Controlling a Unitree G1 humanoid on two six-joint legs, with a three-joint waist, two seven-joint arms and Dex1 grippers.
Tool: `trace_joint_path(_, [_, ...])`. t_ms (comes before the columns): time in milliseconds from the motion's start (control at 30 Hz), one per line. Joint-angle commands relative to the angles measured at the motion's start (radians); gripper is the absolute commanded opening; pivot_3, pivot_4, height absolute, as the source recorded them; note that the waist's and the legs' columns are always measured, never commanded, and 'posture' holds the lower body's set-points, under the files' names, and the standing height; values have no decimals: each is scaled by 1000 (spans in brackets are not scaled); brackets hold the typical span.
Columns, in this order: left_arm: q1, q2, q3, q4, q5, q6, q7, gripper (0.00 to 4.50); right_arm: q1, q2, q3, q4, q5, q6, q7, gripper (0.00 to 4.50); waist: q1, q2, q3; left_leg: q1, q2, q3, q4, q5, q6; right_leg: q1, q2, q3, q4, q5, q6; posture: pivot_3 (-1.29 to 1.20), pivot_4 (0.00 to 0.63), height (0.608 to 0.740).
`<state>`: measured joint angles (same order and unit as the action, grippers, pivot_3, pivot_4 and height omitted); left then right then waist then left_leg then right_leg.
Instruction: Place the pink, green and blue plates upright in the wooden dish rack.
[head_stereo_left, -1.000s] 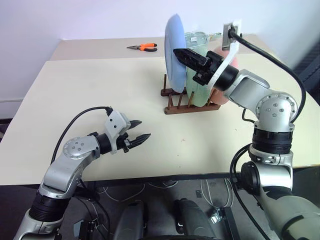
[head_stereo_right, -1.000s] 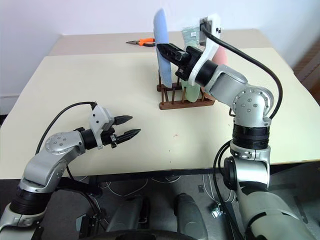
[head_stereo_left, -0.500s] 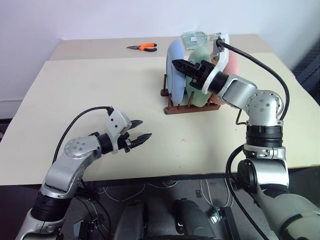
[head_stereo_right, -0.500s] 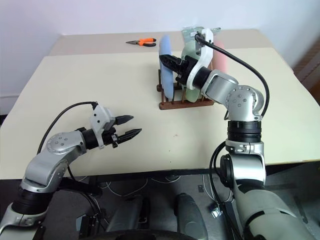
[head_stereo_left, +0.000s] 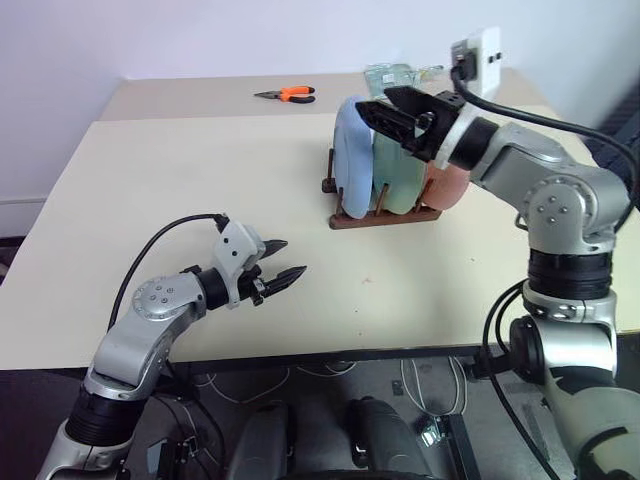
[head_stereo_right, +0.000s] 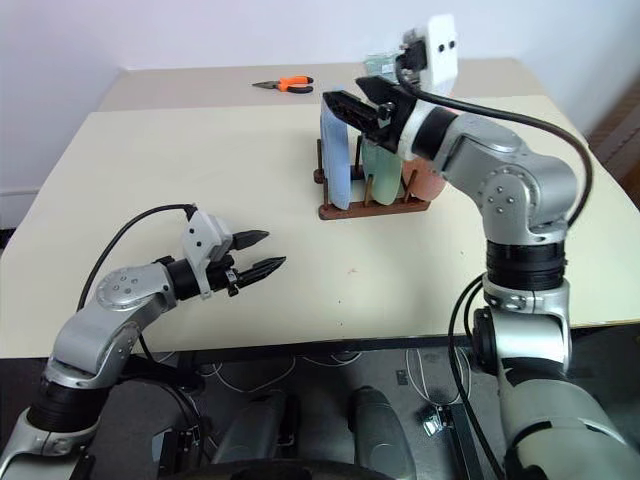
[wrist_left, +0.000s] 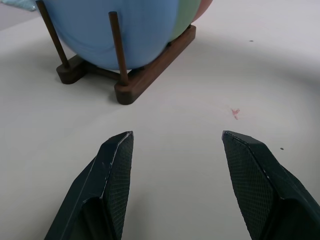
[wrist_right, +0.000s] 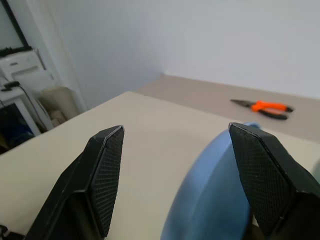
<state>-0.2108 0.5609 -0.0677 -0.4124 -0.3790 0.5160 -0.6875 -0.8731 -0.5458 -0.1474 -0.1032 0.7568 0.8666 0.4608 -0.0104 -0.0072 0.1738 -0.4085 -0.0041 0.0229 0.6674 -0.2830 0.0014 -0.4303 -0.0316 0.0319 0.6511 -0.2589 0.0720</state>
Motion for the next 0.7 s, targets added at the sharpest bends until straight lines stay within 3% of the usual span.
trace_joint_path(33, [-9,-3,-7,-21,3,-9,-6,2896,103,-80,-88,-124,14,-31,63,3388,-1,0,0,0,0,0,0,0,0,0,0,0,-1,0,0,0,150,740])
trace_joint_path(200, [-24,-6,0,12,16,-25,-3,2896,388,-255,-258,-246,43,-111,297,3388,0,0,0,0,0,0,0,0,1,1,0,-1,-2,0,0,0,150,740])
trace_joint_path(367, [-8,24,60,90,23,-76,-21,2896,611,-361,-310,-221,-90,-223,361,3388,-10,0,0,2,1,1,0,0,1,3,2,0,-1,0,0,0,150,740])
trace_joint_path(567, [21,57,96,133,33,-114,-44,2896,743,-345,-264,-162,-203,-353,399,3388,-3,-1,0,4,1,2,0,0,1,3,4,1,0,0,0,0,150,740])
trace_joint_path(700, [27,49,90,130,42,-120,-36,2896,742,-330,-238,-141,-216,-382,407,3388,-1,-1,0,4,1,2,1,0,1,3,3,1,0,0,0,0,150,740])
